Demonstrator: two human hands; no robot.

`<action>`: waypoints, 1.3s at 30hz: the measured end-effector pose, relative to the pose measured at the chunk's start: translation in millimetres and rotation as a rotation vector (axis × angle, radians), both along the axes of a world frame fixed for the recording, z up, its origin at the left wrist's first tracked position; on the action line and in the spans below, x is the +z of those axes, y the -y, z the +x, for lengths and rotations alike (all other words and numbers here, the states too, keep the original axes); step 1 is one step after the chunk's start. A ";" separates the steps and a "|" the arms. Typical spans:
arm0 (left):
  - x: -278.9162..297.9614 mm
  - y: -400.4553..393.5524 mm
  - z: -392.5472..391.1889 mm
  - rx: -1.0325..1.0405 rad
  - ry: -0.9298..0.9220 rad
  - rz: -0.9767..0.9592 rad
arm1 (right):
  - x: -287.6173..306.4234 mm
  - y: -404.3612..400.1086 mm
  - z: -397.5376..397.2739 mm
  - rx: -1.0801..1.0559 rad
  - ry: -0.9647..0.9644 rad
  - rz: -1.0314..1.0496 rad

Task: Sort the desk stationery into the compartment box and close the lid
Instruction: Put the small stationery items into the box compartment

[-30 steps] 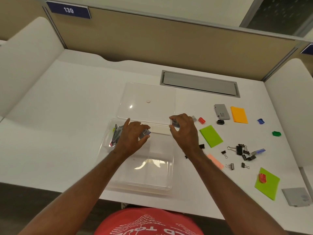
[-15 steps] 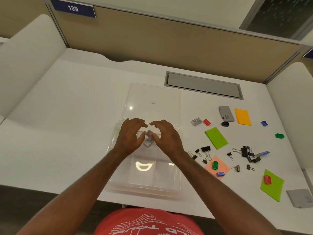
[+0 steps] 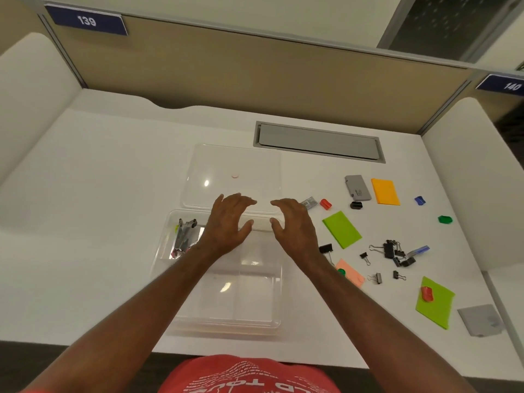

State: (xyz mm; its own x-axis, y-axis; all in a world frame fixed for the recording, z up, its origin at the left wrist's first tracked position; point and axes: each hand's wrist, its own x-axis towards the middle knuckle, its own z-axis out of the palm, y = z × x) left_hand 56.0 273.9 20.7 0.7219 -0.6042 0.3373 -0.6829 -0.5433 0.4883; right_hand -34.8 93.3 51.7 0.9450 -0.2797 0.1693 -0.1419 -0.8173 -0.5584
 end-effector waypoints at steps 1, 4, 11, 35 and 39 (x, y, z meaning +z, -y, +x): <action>1.2 8.4 -1.1 -0.012 -0.005 0.020 | -1.6 7.3 -2.4 -0.017 -0.012 0.001; 3.5 36.6 -4.5 -0.058 -0.009 0.076 | -6.2 30.9 -9.5 -0.070 -0.071 -0.010; -0.7 103.4 -9.5 -0.139 -0.001 0.241 | -18.5 88.5 -31.5 -0.165 -0.091 -0.012; -10.4 236.5 16.2 -0.319 0.288 0.999 | -43.8 265.3 -138.5 -0.423 -0.122 0.082; -10.0 241.3 15.0 -0.270 0.256 0.988 | -47.7 283.4 -149.4 -0.493 -0.146 0.075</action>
